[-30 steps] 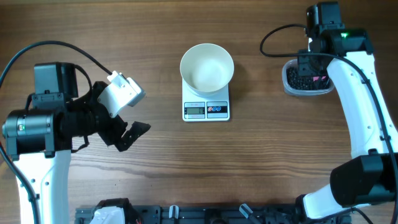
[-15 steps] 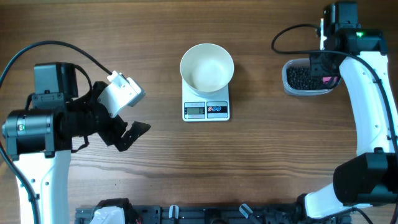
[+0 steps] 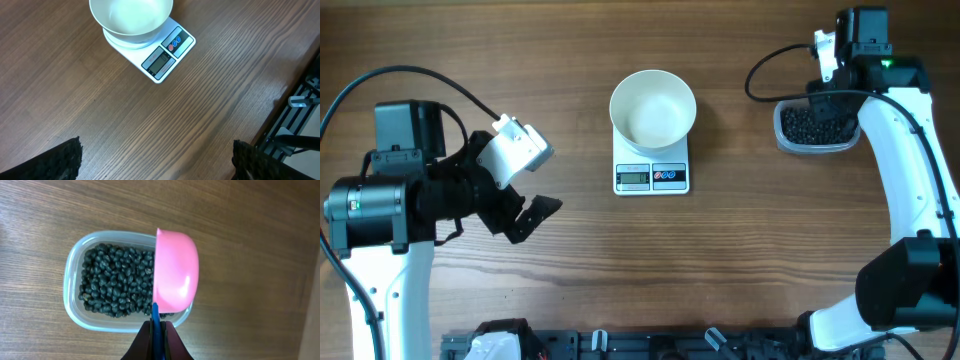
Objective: Scoop item into bowl and weigh 150g on scale
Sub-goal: 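Move the pink scoop with the right gripper over the bean tub, then dip the pink scoop into the black beans and scoop them up, then carry the filled scoop to the white bowl and tip beans in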
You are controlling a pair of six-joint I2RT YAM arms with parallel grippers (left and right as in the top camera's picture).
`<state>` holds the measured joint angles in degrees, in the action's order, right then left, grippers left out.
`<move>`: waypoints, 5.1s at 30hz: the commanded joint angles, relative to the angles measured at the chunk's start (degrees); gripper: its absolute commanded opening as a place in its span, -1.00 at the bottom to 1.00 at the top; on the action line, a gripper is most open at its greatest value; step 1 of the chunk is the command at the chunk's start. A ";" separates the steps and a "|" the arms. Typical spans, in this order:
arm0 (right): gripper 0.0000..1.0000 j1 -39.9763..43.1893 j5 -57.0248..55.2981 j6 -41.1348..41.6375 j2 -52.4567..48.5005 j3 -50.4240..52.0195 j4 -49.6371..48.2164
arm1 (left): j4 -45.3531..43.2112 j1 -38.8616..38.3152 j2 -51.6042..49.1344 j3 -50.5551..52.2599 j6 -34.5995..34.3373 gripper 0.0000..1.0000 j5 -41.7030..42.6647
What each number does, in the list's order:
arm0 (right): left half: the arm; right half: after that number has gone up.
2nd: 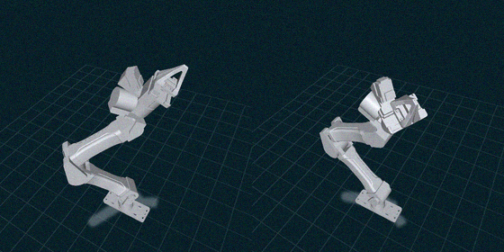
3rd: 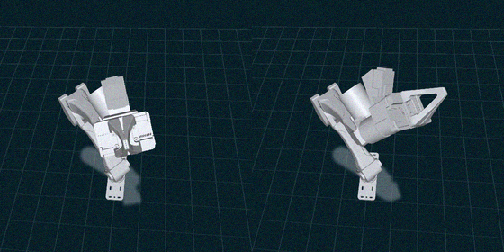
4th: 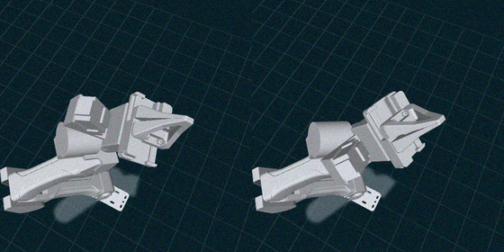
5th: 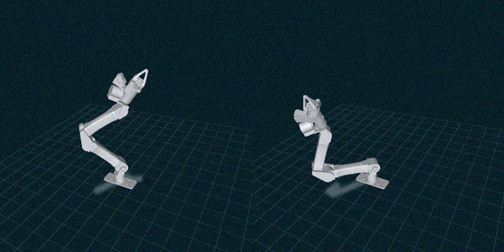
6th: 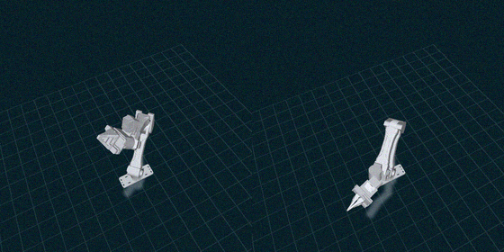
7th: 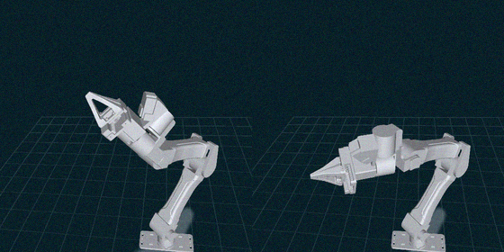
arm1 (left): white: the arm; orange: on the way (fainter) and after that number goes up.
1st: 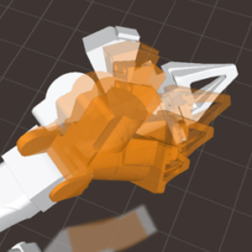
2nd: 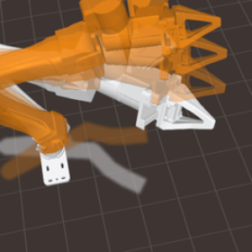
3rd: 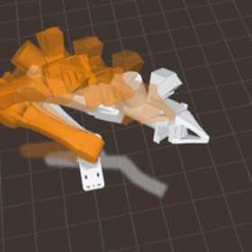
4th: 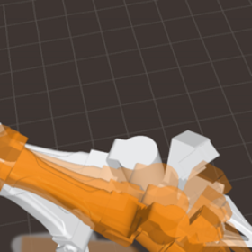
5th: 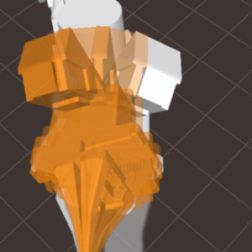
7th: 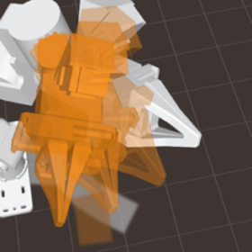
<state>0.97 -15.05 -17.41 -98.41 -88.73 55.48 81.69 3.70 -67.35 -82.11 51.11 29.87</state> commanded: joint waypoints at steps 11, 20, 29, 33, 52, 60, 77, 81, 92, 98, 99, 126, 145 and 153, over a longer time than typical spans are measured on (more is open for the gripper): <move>-0.92 4.15 7.10 -2.01 -3.43 0.35 2.19 | 0.02 -0.22 -0.15 0.35 -0.57 1.00 -0.11; -0.91 4.13 7.48 -2.05 -7.04 0.37 2.82 | 0.00 -0.22 -0.15 0.35 -0.55 1.00 -0.11; -0.92 4.13 16.79 -2.34 -7.15 0.37 6.01 | 0.02 -0.22 -0.15 0.35 -0.57 1.00 -0.11; -0.91 4.15 20.65 -3.61 -7.15 0.37 7.41 | 0.02 -0.22 -0.15 0.35 -0.57 1.00 -0.11; -0.92 13.29 35.80 -3.54 -11.32 0.37 6.64 | 0.02 -0.22 -0.15 0.35 -0.55 1.00 -0.11; -0.91 19.98 42.49 -3.58 -12.96 0.48 6.73 | 0.02 -0.22 -0.15 0.35 -0.55 1.00 -0.11; -0.91 31.30 57.99 -3.34 -12.96 0.57 9.31 | 0.02 -0.22 -0.15 0.35 -0.57 1.00 -0.11; -0.91 32.33 60.24 -1.81 -12.96 0.57 9.55 | 0.02 -0.22 -0.15 0.35 -0.55 1.00 -0.11; -0.91 32.44 68.17 -1.84 -12.96 0.57 11.56 | 0.02 -0.22 -0.15 0.35 -0.57 1.00 -0.11; -0.91 32.30 70.55 -1.90 -12.57 0.57 15.28 | 0.02 -0.22 -0.15 0.35 -0.57 1.00 -0.11; -0.92 32.26 71.69 -1.90 -12.33 0.55 15.76 | 0.02 -0.22 -0.15 0.35 -0.57 1.00 -0.11; -0.92 -4.42 58.05 10.67 0.17 0.57 -5.77 | 0.02 -0.22 -0.15 0.35 -0.57 1.00 -0.11; -0.91 -16.06 36.87 0.87 -1.20 0.57 -14.10 | 0.02 -0.22 -0.15 0.35 -0.55 1.00 -0.11; -0.91 -18.49 33.03 -2.05 -1.73 0.57 -14.47 | 0.02 -0.22 -0.15 0.35 -0.57 1.00 -0.11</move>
<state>-15.90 21.12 -17.34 -99.59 -88.40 41.10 81.67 3.70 -67.35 -82.06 51.11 29.87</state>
